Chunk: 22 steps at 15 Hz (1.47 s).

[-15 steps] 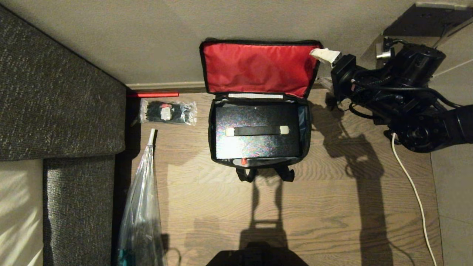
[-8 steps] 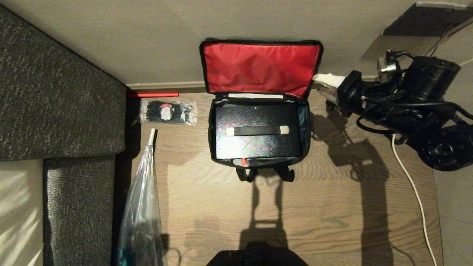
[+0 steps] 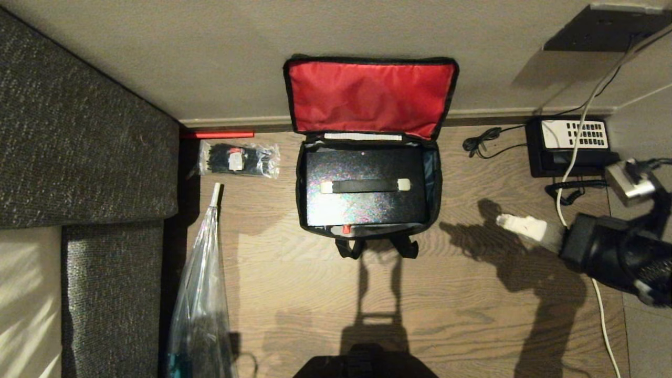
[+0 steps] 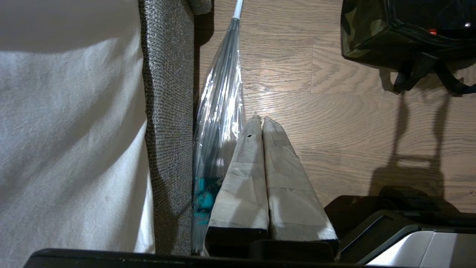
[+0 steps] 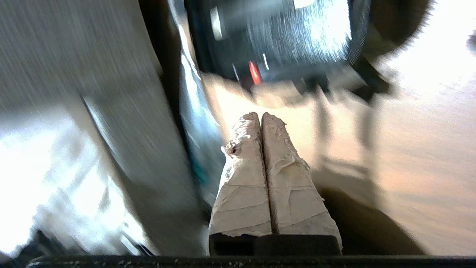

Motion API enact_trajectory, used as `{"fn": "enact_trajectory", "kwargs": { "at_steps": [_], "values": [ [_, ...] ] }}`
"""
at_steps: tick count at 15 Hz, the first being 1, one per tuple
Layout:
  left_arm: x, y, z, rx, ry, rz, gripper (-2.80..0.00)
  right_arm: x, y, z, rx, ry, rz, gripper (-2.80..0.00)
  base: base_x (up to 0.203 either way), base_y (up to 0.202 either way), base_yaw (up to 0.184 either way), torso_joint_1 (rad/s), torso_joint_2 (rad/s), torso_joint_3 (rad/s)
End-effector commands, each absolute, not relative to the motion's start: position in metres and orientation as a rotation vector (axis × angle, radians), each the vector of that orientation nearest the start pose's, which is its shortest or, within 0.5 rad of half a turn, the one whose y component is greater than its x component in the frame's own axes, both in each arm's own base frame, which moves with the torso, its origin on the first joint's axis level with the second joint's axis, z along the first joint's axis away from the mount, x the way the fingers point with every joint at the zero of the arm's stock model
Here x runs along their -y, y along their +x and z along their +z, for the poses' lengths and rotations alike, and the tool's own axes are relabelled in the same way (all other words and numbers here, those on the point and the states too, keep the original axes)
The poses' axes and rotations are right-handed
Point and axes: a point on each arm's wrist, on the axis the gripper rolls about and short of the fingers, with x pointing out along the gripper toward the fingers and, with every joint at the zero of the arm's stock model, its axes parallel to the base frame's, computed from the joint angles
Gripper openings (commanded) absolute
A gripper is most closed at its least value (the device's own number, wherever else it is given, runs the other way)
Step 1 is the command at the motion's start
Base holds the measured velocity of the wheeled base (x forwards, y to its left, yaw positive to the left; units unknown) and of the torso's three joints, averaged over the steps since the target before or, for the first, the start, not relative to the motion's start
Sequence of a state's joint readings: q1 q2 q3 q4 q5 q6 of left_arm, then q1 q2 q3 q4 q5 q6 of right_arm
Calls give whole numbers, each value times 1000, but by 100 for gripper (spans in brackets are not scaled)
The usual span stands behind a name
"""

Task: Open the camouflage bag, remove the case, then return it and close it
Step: Grip the handle

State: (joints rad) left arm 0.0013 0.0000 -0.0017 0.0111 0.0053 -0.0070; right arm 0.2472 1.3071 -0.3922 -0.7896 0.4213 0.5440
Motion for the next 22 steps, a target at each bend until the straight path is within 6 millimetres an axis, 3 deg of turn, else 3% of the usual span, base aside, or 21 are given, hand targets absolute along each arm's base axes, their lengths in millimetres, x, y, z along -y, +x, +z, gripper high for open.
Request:
{"fn": "enact_trajectory", "kwargs": {
  "at_steps": [1,4,7,10,13,15,22],
  "values": [
    [0,-23,75,-8,-6,8,-280,-34,103,188,-198,346,636,-280,0,0,0,0,0,0],
    [0,-23,75,-8,-7,8,-280,-14,29,152,-214,121,549,-280,0,0,0,0,0,0],
    [0,-23,75,-9,-8,8,-280,-5,-5,109,-179,-31,359,-280,0,0,0,0,0,0],
    [0,-23,75,-9,-8,8,-280,-2,-19,90,-90,-83,158,-280,0,0,0,0,0,0],
    [0,-23,75,-8,-6,8,-280,0,-23,75,-63,-20,22,-280,0,0,0,0,0,0],
    [0,-23,75,-8,-7,8,-280,0,-23,76,-58,51,2,-280,0,0,0,0,0,0],
    [0,-23,75,-8,-6,8,-280,0,-23,76,-55,46,2,-280,0,0,0,0,0,0]
  ]
}}
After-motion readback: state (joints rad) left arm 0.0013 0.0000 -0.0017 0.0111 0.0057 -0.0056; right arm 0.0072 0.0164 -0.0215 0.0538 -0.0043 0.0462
